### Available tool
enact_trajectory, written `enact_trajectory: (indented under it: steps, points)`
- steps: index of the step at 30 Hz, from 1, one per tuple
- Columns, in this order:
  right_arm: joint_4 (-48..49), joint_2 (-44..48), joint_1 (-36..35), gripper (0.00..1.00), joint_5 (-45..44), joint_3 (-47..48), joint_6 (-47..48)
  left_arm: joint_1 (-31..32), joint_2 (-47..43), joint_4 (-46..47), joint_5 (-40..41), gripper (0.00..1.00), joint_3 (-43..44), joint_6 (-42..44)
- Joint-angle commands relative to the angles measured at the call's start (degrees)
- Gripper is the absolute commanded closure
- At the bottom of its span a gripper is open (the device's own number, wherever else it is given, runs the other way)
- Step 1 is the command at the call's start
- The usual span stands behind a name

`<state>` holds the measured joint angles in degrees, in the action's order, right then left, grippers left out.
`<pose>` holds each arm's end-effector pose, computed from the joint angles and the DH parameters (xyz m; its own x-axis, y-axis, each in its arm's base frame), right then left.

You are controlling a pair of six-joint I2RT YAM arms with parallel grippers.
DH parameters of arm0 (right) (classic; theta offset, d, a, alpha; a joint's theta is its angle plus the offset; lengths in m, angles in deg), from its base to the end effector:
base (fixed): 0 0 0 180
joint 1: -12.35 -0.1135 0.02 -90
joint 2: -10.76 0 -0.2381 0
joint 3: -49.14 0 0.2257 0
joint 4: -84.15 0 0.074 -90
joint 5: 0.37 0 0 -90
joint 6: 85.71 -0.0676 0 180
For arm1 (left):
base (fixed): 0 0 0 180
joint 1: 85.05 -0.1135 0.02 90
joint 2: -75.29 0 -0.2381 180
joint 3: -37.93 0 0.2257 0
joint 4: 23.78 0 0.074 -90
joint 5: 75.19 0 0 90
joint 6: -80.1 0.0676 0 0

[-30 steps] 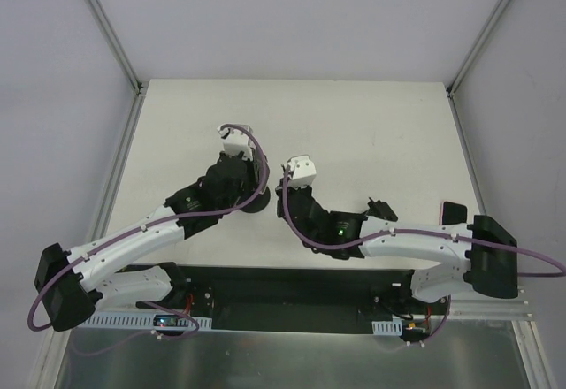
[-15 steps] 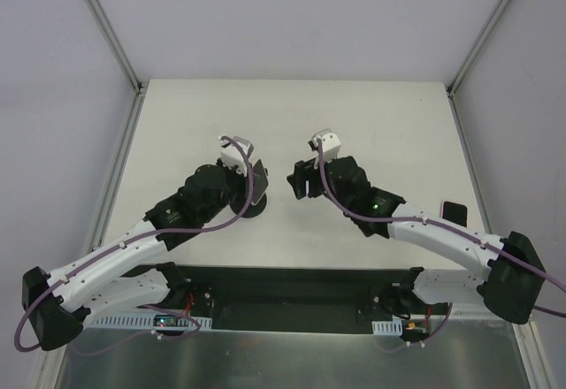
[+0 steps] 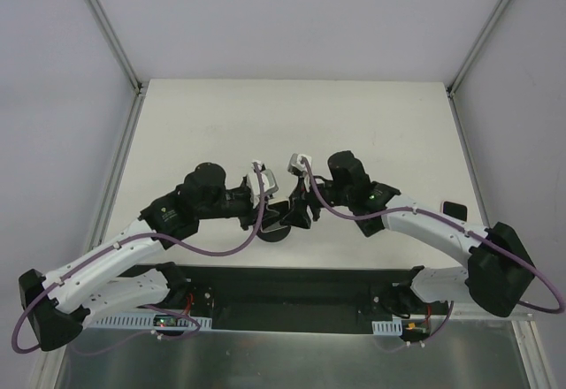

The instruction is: Place the phone on the phone stand

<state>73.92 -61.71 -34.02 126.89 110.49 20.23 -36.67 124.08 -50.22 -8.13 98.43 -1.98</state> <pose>0.1696 0.2373 0.2505 0.0235 -0.2921 -0.9561 -0.9970 0.0632 -0.0438 0.1237 -0.1789 0.3038 -0.0379 0.2337 -0.9716 0.9531 0.3005 0.0351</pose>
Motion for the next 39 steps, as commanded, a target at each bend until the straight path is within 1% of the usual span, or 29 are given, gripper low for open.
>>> enact_trajectory:
  steps: [1, 2, 4, 6, 7, 8, 10, 11, 12, 13, 14, 15, 18, 19, 21, 24, 28, 29, 30, 31, 32, 33, 34, 35, 36, 37, 38, 39]
  points:
    - [5.1, -2.9, 0.0, 0.48, 8.4, 1.1, 1.2, 0.1, 1.8, 1.3, -7.7, 1.0, 4.8, 4.3]
    - [5.5, -3.6, 0.1, 0.52, 8.3, 1.3, 0.9, 0.1, 2.4, 1.3, -7.9, 1.0, 4.9, 4.5]
    - [6.7, -3.8, 0.1, 0.55, 8.2, 0.9, 0.3, 0.1, 2.7, 1.4, -8.2, 1.0, 5.1, 4.7]
    - [8.3, -3.6, 0.0, 0.65, 7.8, 0.8, -1.2, 0.1, 3.3, 1.3, -7.8, 1.0, 5.1, 4.6]
    - [8.6, -3.9, 0.1, 0.74, 7.7, 1.1, -2.0, 0.1, 3.6, 1.4, -7.6, 1.0, 4.9, 4.6]
    - [8.6, -4.5, 0.1, 0.99, 6.6, 1.8, -4.4, 0.1, 3.8, 1.4, -6.8, 1.0, 4.7, 4.2]
    - [9.2, -5.1, 0.0, 1.0, 4.0, 2.2, -8.1, 0.1, 4.0, 2.7, -5.5, 1.0, 3.4, 3.6]
    - [11.9, -5.0, 0.1, 1.0, -2.3, 0.8, -11.8, 0.1, 3.9, 3.3, -4.8, 1.0, 2.9, 2.8]
    - [14.3, -4.5, 0.2, 1.0, -4.7, -0.6, -18.2, 0.1, 3.9, 4.6, -2.8, 1.0, 1.9, 2.3]
    - [18.6, -3.9, 0.3, 1.0, -7.4, -2.0, -21.5, 0.1, 3.8, 5.2, -2.0, 1.0, 1.3, 1.9]
    - [21.2, -2.1, 0.2, 1.0, -12.4, -4.0, -24.3, 0.1, 3.5, 5.7, -1.1, 1.0, 0.8, 0.9]
    - [23.5, -1.5, 0.2, 1.0, -13.9, -7.1, -29.4, 0.1, 3.2, 6.4, 0.2, 1.0, -0.3, 0.3]
    - [31.7, -0.8, 0.3, 1.0, -16.2, -11.3, -37.1, 0.1, 1.9, 9.3, 1.6, 1.0, -2.4, -1.3]
    - [35.6, -1.1, 0.1, 1.0, -16.3, -12.0, -38.0, 0.1, 1.6, 10.5, 1.3, 1.0, -3.0, -1.5]
    - [36.5, -0.7, -0.4, 1.0, -18.1, -13.3, -38.5, 0.1, 0.7, 10.9, 1.3, 1.0, -3.9, -1.8]
    - [39.6, -0.2, -0.7, 1.0, -17.2, -14.4, -37.7, 0.2, 0.1, 10.9, 0.9, 1.0, -4.1, -1.9]
    - [31.4, -0.8, -0.9, 1.0, -13.6, -9.6, -32.0, 0.1, -0.5, 10.9, 1.6, 1.0, -4.6, -2.2]
    - [30.7, -0.7, -0.9, 1.0, -12.5, -9.5, -30.0, 0.1, -0.5, 10.9, 2.4, 1.0, -4.5, -2.6]
    - [30.5, -0.4, -0.8, 0.9, -12.4, -9.8, -29.7, 0.1, -0.5, 10.9, 3.5, 1.0, -4.5, -3.0]
    - [30.4, 0.0, -0.8, 0.75, -12.3, -10.1, -29.4, 0.1, -0.7, 10.9, 4.4, 1.0, -4.4, -4.0]
    - [30.3, 0.2, -0.8, 0.5, -11.9, -10.6, -28.8, 0.1, -0.7, 10.9, 5.3, 0.96, -4.4, -4.6]
    - [30.1, 0.4, -0.8, 0.41, -11.6, -10.9, -28.5, 0.1, -0.9, 10.9, 6.5, 0.88, -4.5, -5.1]
    - [29.7, 0.7, -0.8, 0.35, -11.2, -11.1, -28.3, 0.1, -1.3, 10.9, 6.8, 0.8, -4.5, -6.2]
    - [29.2, 0.8, -0.8, 0.29, -10.3, -11.2, -28.1, 0.0, -1.4, 10.9, 7.6, 0.68, -4.6, -7.0]
    - [28.3, 1.2, -0.8, 0.26, -10.4, -11.2, -27.4, -0.3, -1.5, 10.9, 8.0, 0.61, -4.4, -7.7]
    - [27.1, 2.2, -0.8, 0.23, -10.6, -11.5, -27.3, -0.7, -1.8, 10.7, 7.1, 0.56, -4.0, -7.7]
    - [26.5, 2.9, -0.8, 0.2, -11.1, -11.8, -26.9, -1.0, -1.9, 10.5, 6.8, 0.52, -3.8, -10.1]
    - [26.1, 3.6, -0.9, 0.18, -11.2, -12.4, -26.3, -1.2, -2.0, 10.2, 7.4, 0.46, -3.2, -11.1]
